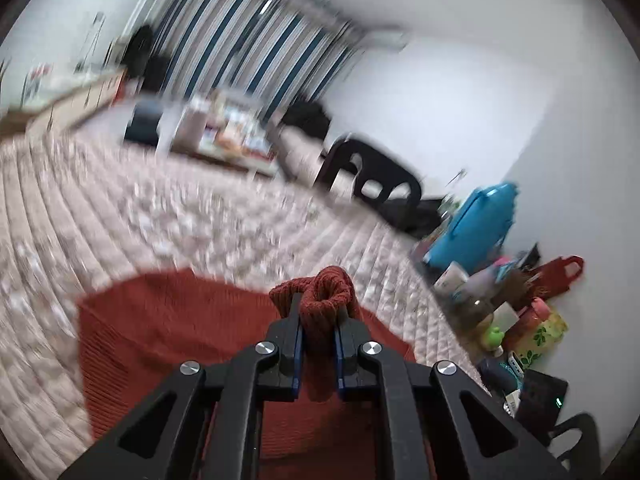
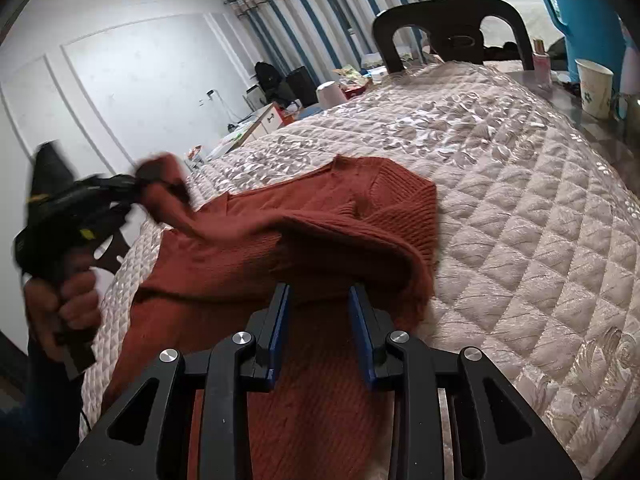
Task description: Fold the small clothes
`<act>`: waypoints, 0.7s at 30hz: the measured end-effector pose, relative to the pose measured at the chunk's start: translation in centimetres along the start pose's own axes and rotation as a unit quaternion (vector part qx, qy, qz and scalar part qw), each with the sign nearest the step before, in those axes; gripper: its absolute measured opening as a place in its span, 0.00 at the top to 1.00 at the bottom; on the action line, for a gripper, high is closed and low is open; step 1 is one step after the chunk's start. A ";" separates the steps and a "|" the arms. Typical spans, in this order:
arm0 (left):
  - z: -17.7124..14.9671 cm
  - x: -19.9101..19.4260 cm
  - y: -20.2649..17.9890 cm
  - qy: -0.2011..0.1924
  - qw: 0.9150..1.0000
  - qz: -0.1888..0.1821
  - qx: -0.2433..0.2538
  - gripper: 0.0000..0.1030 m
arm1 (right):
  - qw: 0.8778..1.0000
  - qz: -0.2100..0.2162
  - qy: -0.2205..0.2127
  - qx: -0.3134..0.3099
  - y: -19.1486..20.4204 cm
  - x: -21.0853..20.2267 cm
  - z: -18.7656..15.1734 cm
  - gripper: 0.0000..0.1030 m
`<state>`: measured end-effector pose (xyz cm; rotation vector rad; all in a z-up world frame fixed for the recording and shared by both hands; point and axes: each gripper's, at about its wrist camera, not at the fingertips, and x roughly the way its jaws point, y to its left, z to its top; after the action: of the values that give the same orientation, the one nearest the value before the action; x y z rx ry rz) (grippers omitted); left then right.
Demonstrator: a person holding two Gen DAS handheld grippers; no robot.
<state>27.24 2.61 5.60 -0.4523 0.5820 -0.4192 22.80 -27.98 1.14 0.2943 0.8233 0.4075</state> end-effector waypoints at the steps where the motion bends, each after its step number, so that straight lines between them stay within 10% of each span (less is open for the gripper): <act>1: -0.1 -0.7 0.5 -0.008 1.000 -0.002 0.004 0.87 | 1.000 -0.003 -0.001 0.003 -0.2 0.0 0.0 0.70; 16: -5.6 -0.7 8.1 0.110 0.990 0.046 -0.069 0.84 | 0.999 -0.023 0.045 0.011 0.2 0.1 -1.2 0.70; 21: -6.2 -1.9 9.4 0.125 0.985 0.011 -0.118 0.57 | 0.999 -0.015 0.033 -0.003 0.4 -1.5 -1.5 0.70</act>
<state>24.40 9.48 -3.05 -0.6246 0.8861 -0.3901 20.66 -28.15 1.38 0.2635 0.8890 0.3941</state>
